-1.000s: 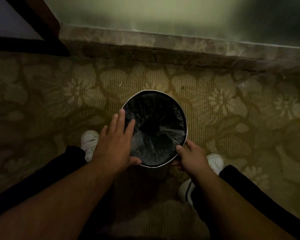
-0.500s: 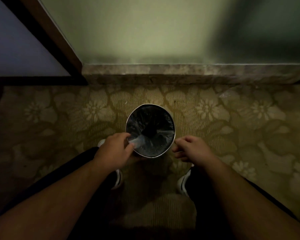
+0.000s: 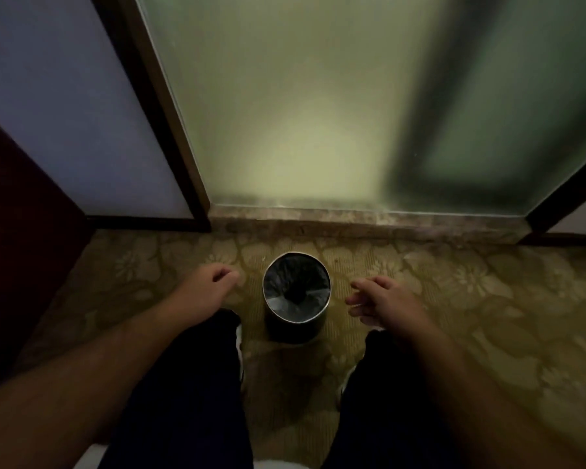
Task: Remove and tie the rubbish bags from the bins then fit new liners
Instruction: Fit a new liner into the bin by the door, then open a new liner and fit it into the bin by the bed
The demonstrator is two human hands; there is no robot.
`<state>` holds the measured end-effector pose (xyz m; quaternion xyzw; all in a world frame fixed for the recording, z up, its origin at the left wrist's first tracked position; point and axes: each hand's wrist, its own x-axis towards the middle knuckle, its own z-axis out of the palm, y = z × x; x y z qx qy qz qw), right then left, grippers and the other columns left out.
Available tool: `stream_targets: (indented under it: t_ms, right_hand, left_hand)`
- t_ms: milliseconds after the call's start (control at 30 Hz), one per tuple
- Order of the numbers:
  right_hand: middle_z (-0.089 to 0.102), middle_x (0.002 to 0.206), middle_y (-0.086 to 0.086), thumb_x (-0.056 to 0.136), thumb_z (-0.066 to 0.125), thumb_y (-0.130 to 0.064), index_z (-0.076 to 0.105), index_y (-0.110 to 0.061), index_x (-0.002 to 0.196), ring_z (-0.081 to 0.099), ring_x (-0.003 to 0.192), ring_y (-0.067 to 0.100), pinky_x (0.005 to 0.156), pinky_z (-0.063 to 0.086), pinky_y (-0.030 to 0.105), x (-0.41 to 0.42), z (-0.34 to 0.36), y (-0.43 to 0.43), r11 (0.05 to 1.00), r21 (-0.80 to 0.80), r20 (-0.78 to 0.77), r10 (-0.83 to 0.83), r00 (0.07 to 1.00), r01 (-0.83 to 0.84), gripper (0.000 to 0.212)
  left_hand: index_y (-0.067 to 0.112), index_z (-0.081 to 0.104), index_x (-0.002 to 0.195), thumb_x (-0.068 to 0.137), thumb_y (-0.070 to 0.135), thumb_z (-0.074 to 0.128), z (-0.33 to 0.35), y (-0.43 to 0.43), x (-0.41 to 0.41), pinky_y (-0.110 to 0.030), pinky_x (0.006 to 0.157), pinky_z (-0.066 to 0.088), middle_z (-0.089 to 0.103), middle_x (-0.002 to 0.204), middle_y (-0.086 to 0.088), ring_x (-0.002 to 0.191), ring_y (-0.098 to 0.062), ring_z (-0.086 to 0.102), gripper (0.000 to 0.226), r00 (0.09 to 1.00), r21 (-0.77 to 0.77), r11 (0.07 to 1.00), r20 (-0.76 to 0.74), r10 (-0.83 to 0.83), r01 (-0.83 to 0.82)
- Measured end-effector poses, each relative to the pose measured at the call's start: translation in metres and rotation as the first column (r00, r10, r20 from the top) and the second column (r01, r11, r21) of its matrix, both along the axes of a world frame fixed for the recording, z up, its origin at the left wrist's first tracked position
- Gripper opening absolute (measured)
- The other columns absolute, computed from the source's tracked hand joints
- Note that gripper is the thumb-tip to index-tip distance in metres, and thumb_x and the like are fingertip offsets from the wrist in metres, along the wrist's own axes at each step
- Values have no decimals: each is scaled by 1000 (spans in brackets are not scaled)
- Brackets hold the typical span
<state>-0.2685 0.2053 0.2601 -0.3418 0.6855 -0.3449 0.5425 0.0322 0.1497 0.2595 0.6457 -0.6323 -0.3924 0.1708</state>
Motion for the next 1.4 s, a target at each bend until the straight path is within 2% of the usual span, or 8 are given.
stream_targets:
  t_ms: [100, 200, 367, 533, 867, 1067, 1233, 1400]
  right_hand:
    - [76, 86, 14, 100, 57, -19, 67, -6, 100, 68, 67, 22, 60, 47, 30, 10, 18, 17, 999, -48, -5, -13, 1000, 13, 17]
    - [75, 85, 16, 100, 56, -16, 67, -3, 101, 67, 67, 23, 59, 47, 30, 20, 29, 30, 997, -69, -7, -23, 1000, 22, 17]
    - [76, 89, 15, 101, 55, -21, 67, -6, 103, 67, 72, 25, 65, 48, 33, 24, 39, 42, 997, -79, -51, -14, 999, 10, 19]
    - [77, 90, 13, 100, 56, -27, 68, -9, 101, 70, 77, 26, 70, 50, 36, 13, 30, 39, 998, -65, -78, -13, 997, 8, 21]
    - [77, 86, 12, 100, 57, -34, 70, -8, 102, 68, 73, 24, 63, 49, 32, -27, -60, -2, 983, 161, 3, -93, 996, 92, 29]
    - [77, 87, 11, 99, 57, -38, 70, -11, 101, 68, 74, 23, 63, 49, 31, -43, -95, -43, 939, 332, -1, -97, 995, 92, 30]
    - [78, 87, 8, 101, 53, -37, 70, -13, 100, 69, 76, 22, 73, 50, 34, -52, -63, -55, 888, 459, -11, -24, 1000, 26, 29]
    - [76, 81, 9, 102, 51, -35, 70, -13, 93, 65, 71, 21, 61, 45, 27, -75, 16, -45, 859, 510, -10, -36, 999, 36, 30]
  left_hand:
    - [23, 68, 95, 99, 30, 55, 17, 22, 8, -28, 76, 48, 71, 95, -3, 90, -17, 65, 15, 996, -8, 999, -80, 46, -47]
    - [22, 71, 95, 98, 32, 56, 20, 41, 18, -35, 81, 51, 72, 93, -1, 88, -18, 66, 18, 985, -16, 995, -144, 92, -95]
    - [20, 71, 94, 100, 30, 53, 14, 53, 21, -31, 72, 48, 72, 93, -4, 84, -19, 64, 22, 961, 26, 989, -234, 147, -145]
    - [9, 69, 105, 102, 26, 49, 4, 45, 7, -26, 69, 46, 70, 101, -10, 90, -23, 63, 26, 934, 99, 982, -309, 182, -158]
    - [19, 70, 104, 102, 26, 49, -60, -18, -23, -30, 73, 49, 71, 98, -5, 87, -19, 63, 23, 921, 285, 947, -312, 235, -145]
    - [17, 71, 104, 101, 26, 50, -96, -57, -38, -35, 78, 50, 72, 99, -7, 87, -19, 63, 22, 912, 488, 853, -240, 333, -183]
    - [18, 69, 108, 101, 32, 48, -64, -75, -46, -34, 80, 48, 71, 104, -7, 91, -20, 64, 26, 907, 645, 734, -152, 394, -211]
    - [16, 69, 112, 103, 36, 45, 9, -87, -57, -37, 84, 48, 72, 102, -6, 94, -23, 64, 32, 908, 717, 665, -108, 405, -211]
